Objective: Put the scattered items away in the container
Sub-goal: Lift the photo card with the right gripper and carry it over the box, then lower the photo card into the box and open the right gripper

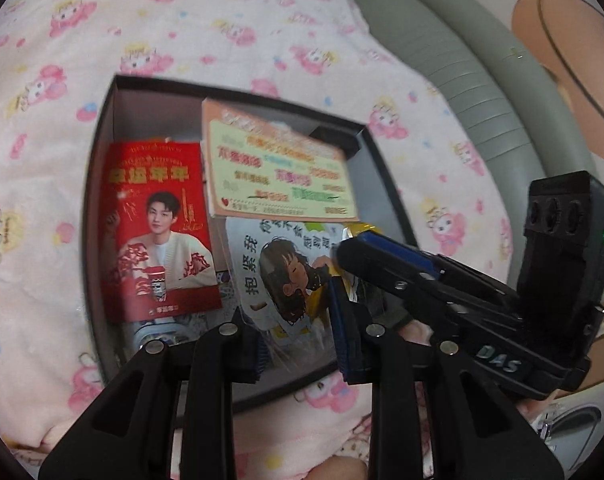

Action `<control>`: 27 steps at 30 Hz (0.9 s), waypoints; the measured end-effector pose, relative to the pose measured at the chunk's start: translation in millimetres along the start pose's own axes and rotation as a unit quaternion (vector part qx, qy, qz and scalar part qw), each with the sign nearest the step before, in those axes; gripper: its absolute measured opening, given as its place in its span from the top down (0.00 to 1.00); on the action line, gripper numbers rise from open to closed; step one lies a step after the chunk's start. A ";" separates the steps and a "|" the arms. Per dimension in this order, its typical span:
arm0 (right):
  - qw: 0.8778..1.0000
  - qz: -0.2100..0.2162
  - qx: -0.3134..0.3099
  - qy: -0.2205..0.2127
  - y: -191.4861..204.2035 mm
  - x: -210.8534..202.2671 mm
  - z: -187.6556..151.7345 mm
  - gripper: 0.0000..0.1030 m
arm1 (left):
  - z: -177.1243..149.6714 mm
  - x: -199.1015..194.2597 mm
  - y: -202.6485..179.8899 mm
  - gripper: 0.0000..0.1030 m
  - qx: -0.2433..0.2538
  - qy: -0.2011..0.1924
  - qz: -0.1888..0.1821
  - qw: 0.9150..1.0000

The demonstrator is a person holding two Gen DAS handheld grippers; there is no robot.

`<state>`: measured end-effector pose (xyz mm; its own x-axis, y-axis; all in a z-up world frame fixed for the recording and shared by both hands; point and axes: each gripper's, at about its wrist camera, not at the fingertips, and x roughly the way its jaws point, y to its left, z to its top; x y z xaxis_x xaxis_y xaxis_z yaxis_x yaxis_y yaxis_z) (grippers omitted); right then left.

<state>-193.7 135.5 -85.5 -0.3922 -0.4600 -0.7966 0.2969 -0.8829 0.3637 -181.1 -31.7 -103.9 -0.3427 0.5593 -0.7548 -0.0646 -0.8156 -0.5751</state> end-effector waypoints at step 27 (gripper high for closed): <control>0.991 -0.108 0.037 -0.073 -32.8 -32.8 4.8 0.76 | -6.9 5.2 9.0 0.66 -0.015 -0.030 0.136 0.990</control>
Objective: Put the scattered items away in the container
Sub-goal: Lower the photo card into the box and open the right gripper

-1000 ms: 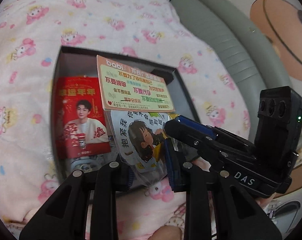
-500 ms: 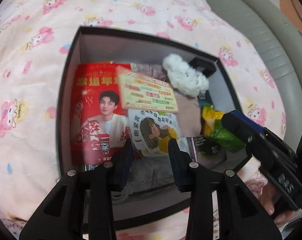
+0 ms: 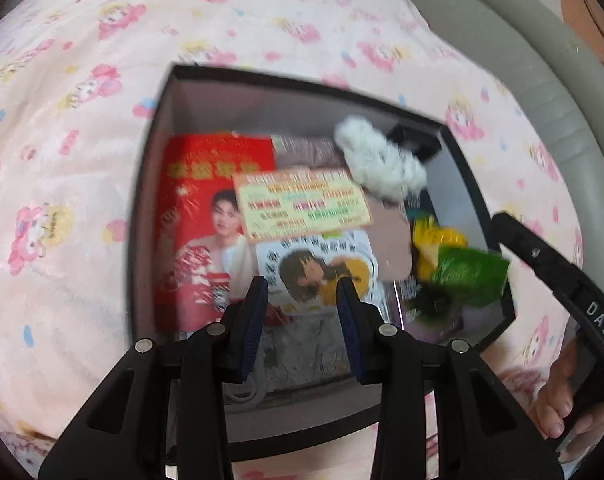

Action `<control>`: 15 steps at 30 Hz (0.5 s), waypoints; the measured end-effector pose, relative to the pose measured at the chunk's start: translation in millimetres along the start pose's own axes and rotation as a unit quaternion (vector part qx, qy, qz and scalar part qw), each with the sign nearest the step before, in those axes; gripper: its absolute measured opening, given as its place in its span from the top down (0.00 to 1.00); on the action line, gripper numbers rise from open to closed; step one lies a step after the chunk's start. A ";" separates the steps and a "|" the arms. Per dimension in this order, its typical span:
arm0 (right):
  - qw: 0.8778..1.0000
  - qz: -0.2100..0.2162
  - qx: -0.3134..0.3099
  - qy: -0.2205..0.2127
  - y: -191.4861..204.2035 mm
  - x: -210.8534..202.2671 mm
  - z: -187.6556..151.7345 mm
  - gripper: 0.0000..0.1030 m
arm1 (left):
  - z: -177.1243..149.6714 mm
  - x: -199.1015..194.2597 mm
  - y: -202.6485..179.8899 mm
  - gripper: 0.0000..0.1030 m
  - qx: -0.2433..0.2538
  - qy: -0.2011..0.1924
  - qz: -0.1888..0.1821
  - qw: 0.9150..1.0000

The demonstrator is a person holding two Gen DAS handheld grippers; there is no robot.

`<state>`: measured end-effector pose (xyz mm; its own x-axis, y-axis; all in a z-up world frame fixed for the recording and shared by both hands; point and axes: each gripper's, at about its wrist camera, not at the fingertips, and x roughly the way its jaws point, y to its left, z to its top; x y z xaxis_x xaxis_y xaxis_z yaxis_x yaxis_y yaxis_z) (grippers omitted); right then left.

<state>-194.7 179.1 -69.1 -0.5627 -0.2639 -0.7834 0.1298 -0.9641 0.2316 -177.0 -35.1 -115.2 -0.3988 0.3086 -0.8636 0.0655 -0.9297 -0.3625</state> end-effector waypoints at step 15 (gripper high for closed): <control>0.999 0.031 -0.021 0.036 14.8 11.7 -8.7 0.76 | 8.1 26.1 -4.7 0.68 0.021 0.031 0.004 0.999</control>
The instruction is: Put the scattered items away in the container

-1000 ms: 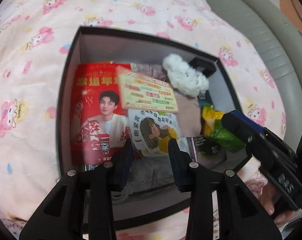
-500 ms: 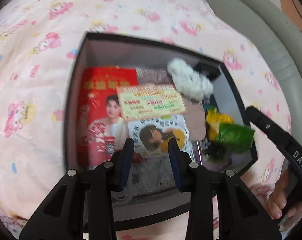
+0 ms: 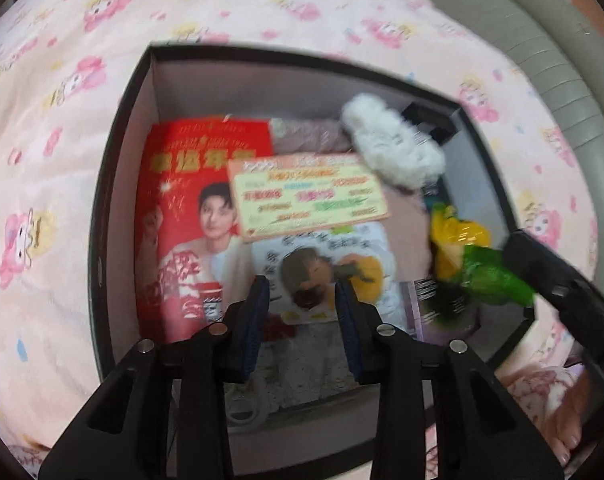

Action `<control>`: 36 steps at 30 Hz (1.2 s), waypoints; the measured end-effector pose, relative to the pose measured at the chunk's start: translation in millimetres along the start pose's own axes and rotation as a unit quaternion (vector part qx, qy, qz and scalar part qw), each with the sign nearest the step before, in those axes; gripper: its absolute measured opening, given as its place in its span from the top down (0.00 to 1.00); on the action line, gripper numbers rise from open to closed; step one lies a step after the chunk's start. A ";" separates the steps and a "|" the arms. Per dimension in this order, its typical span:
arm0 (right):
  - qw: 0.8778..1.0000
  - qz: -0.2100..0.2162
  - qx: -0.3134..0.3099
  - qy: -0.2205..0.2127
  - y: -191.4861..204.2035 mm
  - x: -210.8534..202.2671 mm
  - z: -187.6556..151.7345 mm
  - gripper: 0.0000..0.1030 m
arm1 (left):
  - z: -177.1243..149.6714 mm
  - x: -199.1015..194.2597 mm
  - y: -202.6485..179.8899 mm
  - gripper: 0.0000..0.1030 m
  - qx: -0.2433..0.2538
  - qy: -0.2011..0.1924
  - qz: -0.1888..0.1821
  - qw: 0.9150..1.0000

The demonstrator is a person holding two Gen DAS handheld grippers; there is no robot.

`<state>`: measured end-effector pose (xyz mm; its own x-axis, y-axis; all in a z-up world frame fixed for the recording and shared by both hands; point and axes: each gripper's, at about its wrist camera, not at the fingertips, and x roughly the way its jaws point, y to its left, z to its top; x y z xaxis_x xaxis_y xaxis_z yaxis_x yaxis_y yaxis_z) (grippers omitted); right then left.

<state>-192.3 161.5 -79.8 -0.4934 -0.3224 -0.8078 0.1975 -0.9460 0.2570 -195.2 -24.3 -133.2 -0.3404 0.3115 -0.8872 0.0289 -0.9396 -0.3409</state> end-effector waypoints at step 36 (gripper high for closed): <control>0.982 -0.096 -0.007 -0.161 68.3 -197.5 -121.9 0.28 | -157.5 -224.0 -59.9 0.01 0.063 -0.265 0.143 0.951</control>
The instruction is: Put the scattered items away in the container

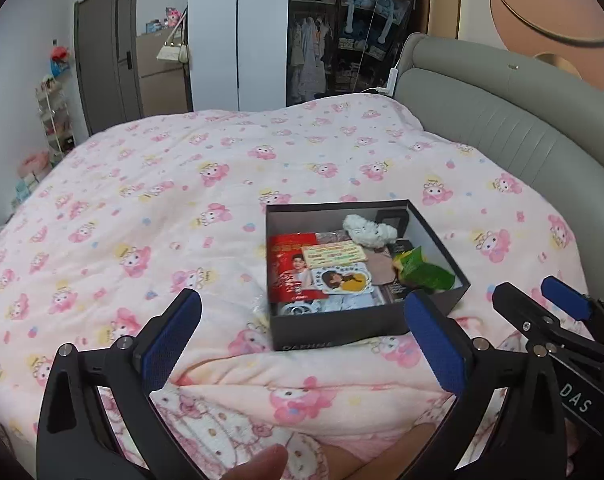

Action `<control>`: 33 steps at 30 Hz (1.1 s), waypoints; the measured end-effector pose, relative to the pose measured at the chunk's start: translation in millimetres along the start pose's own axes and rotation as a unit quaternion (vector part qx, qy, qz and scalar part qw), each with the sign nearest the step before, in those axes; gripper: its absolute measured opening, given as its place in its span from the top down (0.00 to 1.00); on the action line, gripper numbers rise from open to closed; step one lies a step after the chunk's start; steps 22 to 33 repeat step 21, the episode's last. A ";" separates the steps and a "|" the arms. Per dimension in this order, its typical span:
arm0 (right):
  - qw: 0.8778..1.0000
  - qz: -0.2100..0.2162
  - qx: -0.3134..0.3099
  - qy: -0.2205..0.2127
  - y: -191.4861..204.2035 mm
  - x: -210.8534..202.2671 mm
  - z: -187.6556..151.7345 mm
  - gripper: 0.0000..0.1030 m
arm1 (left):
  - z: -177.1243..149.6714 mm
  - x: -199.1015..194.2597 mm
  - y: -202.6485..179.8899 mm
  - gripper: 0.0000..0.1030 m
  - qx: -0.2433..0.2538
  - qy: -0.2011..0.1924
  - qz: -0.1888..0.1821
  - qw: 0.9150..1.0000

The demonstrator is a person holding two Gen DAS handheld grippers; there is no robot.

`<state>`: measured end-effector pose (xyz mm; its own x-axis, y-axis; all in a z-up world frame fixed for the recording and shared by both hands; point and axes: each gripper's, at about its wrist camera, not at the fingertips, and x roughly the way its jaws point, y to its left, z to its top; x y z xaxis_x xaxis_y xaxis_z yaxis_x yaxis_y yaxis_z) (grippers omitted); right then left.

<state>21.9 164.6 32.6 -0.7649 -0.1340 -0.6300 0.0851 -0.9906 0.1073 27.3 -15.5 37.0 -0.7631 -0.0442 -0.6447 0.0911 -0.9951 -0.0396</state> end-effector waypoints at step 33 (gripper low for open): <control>1.000 0.002 -0.020 0.011 8.7 -0.3 -15.3 0.28 | -17.6 -2.8 7.5 0.01 -0.002 0.011 0.019 1.000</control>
